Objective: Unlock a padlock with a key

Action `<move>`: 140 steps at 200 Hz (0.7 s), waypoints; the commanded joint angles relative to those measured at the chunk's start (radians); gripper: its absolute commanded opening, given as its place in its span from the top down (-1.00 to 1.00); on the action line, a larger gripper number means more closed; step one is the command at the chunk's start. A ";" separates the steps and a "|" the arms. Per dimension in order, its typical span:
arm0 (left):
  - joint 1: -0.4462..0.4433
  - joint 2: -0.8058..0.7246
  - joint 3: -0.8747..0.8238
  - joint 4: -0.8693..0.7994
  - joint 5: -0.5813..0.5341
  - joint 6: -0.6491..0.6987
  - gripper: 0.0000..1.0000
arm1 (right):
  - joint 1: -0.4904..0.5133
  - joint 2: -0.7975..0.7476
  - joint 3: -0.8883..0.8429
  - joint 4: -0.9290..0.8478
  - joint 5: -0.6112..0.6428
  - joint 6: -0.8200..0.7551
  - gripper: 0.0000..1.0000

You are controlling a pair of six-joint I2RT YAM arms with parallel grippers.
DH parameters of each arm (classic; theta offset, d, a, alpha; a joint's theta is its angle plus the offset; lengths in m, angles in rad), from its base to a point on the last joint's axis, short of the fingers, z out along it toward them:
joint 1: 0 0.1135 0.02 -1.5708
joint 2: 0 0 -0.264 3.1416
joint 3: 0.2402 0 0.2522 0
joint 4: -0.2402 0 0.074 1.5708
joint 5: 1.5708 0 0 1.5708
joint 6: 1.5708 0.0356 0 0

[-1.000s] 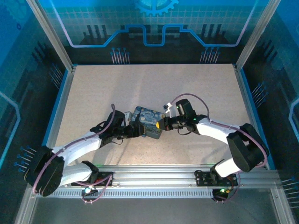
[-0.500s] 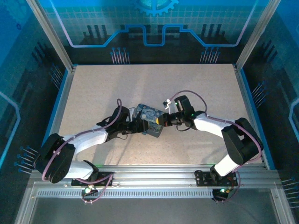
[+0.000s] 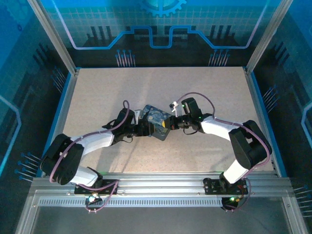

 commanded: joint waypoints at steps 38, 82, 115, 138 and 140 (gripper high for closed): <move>-0.058 -0.094 -0.142 0.130 -0.075 0.093 -0.68 | -0.017 0.036 0.003 -0.027 0.017 -0.031 1.00; -0.094 -0.035 -0.151 0.192 -0.139 0.176 -0.51 | -0.018 0.037 0.002 -0.025 0.013 -0.035 1.00; -0.102 0.008 -0.142 0.237 -0.155 0.199 -0.44 | -0.018 0.035 0.003 -0.030 0.012 -0.037 1.00; -0.103 0.043 -0.130 0.252 -0.146 0.209 -0.35 | -0.019 0.036 0.003 -0.027 0.012 -0.036 1.00; -0.103 0.046 -0.129 0.253 -0.146 0.210 -0.34 | -0.019 0.036 0.002 -0.027 0.011 -0.036 1.00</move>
